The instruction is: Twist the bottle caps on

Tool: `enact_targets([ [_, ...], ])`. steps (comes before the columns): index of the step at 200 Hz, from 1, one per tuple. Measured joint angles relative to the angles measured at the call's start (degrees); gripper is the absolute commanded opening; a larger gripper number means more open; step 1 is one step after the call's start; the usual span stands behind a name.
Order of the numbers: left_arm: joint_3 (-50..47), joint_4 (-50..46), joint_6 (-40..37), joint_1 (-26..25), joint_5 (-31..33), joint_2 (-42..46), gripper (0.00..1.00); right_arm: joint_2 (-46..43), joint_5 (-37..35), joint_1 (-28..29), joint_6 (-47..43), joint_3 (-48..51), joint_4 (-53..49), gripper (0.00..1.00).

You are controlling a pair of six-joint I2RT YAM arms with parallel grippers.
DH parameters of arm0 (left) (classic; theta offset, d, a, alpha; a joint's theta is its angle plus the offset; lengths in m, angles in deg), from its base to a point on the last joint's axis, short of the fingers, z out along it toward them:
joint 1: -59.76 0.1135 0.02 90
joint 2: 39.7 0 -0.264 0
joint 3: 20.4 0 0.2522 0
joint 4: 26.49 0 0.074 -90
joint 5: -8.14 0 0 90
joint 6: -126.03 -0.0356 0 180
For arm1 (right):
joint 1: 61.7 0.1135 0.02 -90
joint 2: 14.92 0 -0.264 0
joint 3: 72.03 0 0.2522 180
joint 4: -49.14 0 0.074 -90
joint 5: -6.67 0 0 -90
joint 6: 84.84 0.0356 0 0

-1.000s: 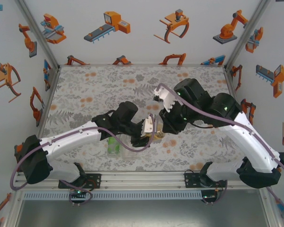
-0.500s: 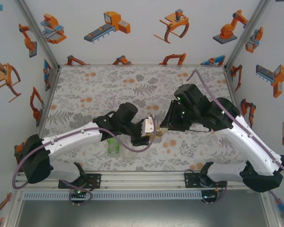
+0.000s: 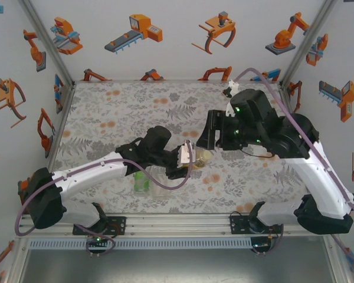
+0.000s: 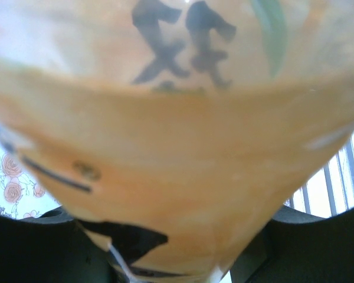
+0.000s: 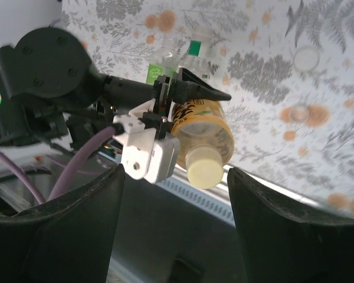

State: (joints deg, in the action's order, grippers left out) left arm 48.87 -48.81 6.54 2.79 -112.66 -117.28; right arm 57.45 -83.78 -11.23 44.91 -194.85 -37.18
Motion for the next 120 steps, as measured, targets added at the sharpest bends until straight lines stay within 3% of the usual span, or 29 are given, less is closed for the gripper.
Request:
enact_targets([
  [78,0.15,0.00,-0.02,-0.02,-3.65,0.76,0.00,-11.98,19.21,-0.02,-53.09,14.40,6.78,0.59],
  [120,0.74,0.00,0.00,-0.15,-4.63,0.81,0.00,-9.25,22.27,-0.02,-69.35,14.45,5.55,0.57],
])
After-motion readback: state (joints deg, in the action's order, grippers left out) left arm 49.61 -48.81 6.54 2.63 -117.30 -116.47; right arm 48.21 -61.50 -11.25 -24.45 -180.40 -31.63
